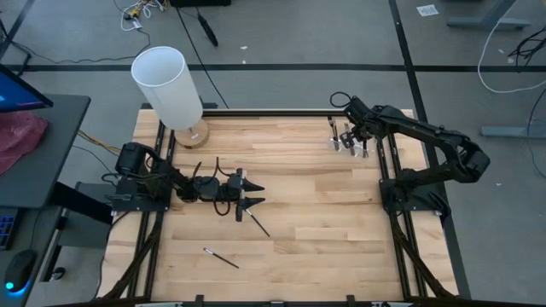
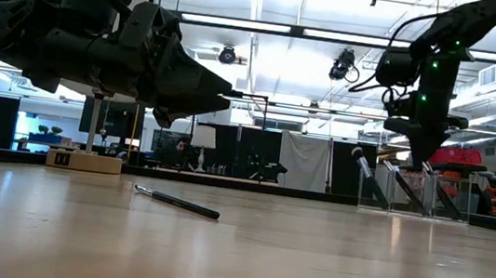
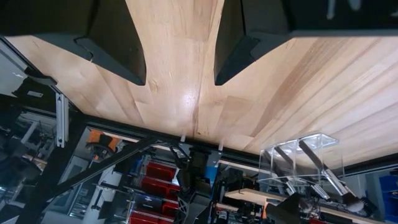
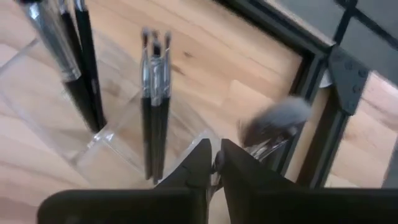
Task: Put items in baskets/containers
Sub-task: Put the eyeshadow brush into the transparent organizer
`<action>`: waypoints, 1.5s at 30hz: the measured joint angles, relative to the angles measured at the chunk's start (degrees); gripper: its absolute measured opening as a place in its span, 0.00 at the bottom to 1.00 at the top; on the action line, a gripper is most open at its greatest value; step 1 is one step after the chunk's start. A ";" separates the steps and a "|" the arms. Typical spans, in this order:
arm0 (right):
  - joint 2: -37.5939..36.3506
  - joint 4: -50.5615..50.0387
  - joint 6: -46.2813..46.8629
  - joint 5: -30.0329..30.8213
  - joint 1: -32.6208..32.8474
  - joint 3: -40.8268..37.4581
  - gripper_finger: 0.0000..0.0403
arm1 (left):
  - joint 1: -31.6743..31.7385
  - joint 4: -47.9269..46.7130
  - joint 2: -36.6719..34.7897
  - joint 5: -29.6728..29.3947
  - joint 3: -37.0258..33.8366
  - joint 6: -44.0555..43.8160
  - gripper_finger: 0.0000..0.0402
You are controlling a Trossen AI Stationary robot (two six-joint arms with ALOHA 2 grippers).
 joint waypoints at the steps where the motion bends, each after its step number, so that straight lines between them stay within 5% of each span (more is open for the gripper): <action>1: -0.08 -0.07 -0.11 -0.26 0.03 -0.05 0.09 | 0.00 0.01 0.00 -0.01 0.01 -0.01 0.48; 18: -10.05 -4.48 0.41 -0.01 1.60 4.57 0.37 | 0.00 0.01 0.00 -0.02 0.02 -0.34 0.48; 26: -15.07 2.28 4.70 -2.16 17.20 6.92 0.36 | 0.00 0.01 0.00 -0.04 0.02 -0.38 0.48; 31: -14.15 18.57 6.86 -1.49 33.96 3.40 0.32 | 0.00 -0.37 -0.02 -0.02 0.02 -2.92 0.48; 36: -10.21 48.26 5.13 0.28 48.16 -7.75 0.29 | 0.00 -7.56 -3.04 0.77 0.03 -7.85 0.48; 41: 0.68 77.52 3.92 1.93 57.21 -18.29 0.25 | -1.94 -27.21 -12.65 1.08 0.04 -12.12 0.48; 45: 13.67 87.76 4.27 5.47 62.05 -18.53 0.23 | -4.84 -49.26 -22.88 -1.06 0.04 -16.14 0.48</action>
